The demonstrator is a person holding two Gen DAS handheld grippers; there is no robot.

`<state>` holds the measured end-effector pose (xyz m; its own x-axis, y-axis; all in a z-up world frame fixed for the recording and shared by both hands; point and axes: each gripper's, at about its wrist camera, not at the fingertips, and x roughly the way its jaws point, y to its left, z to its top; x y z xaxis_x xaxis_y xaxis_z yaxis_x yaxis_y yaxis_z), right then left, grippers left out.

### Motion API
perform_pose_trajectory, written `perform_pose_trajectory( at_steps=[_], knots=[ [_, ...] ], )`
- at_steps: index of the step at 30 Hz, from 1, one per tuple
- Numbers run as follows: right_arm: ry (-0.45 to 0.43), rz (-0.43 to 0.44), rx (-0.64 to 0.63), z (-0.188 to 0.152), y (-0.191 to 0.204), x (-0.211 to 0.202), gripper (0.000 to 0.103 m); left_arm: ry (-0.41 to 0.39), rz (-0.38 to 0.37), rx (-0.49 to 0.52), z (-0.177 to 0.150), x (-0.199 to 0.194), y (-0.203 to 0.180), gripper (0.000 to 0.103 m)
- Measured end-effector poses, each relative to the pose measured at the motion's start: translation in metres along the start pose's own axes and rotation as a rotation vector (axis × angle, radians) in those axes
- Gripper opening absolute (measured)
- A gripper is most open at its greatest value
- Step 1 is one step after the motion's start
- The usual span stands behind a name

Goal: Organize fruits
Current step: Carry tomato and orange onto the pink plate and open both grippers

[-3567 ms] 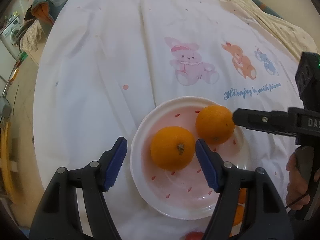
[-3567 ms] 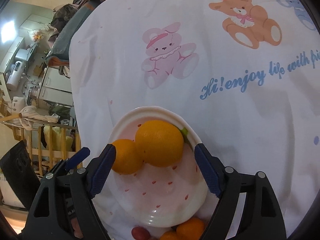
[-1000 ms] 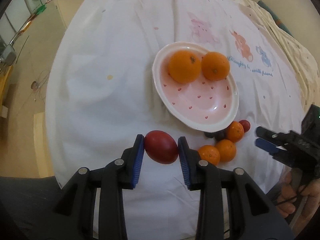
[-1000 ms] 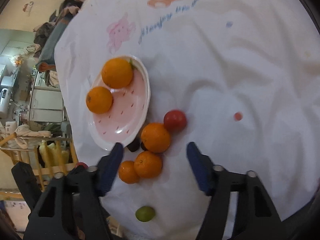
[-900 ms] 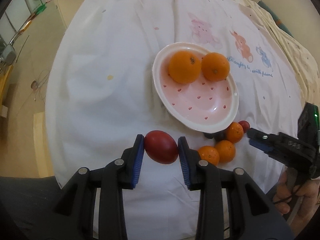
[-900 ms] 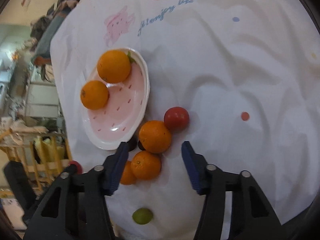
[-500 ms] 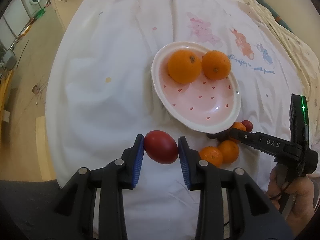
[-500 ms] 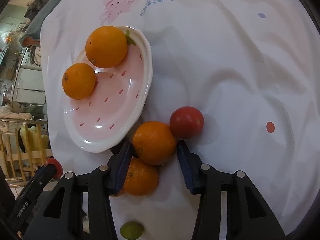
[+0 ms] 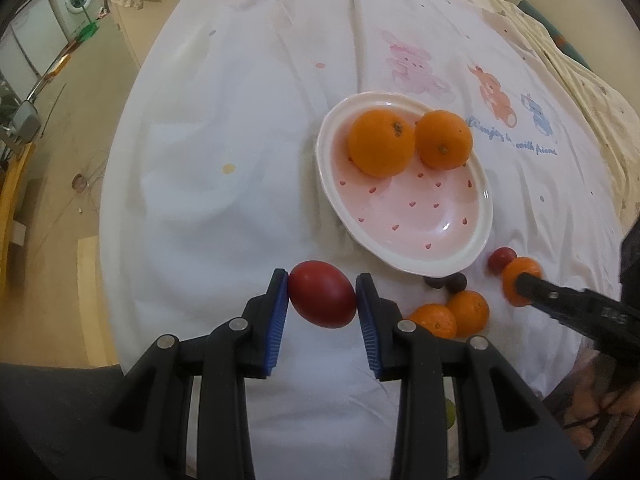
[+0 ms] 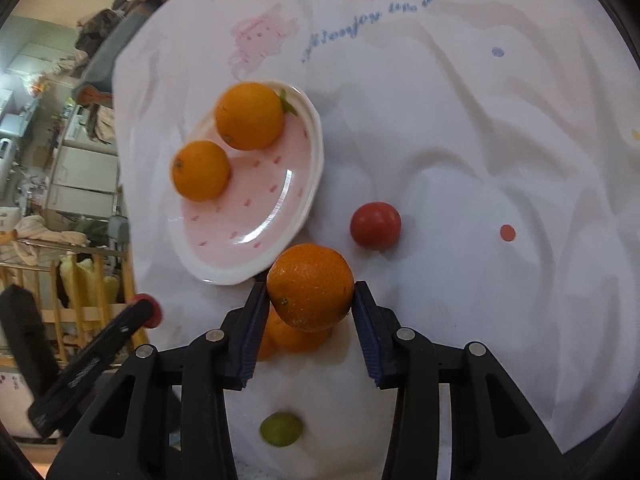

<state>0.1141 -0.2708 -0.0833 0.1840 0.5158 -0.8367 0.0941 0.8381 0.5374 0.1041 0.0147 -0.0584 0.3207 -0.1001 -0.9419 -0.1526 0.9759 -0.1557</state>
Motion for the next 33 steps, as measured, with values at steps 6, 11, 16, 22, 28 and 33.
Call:
perform_pose_trajectory(
  at_steps=[6, 11, 16, 22, 28, 33],
  knots=[
    [-0.066, 0.061, -0.052, 0.010, 0.017, -0.031, 0.044, -0.054, -0.018, 0.013, 0.008, -0.019, -0.003, 0.030],
    [-0.091, 0.070, -0.129, 0.032, 0.038, -0.039, 0.044, -0.135, 0.003, 0.083, 0.030, -0.044, -0.018, 0.030],
    [-0.089, 0.062, -0.160, 0.055, 0.049, -0.032, 0.044, -0.114, 0.001, 0.109, 0.059, -0.039, -0.024, 0.030],
    [-0.057, 0.039, -0.180, 0.082, 0.056, -0.008, 0.044, -0.008, -0.001, 0.100, 0.078, 0.001, -0.029, 0.030],
    [-0.018, 0.011, -0.177, 0.099, 0.046, 0.019, 0.044, 0.028, -0.022, 0.130, 0.074, 0.029, -0.040, 0.030],
    [0.026, -0.003, -0.187, 0.099, 0.040, 0.041, 0.044, 0.041, -0.020, 0.150, 0.075, 0.043, -0.043, 0.030]
  ],
)
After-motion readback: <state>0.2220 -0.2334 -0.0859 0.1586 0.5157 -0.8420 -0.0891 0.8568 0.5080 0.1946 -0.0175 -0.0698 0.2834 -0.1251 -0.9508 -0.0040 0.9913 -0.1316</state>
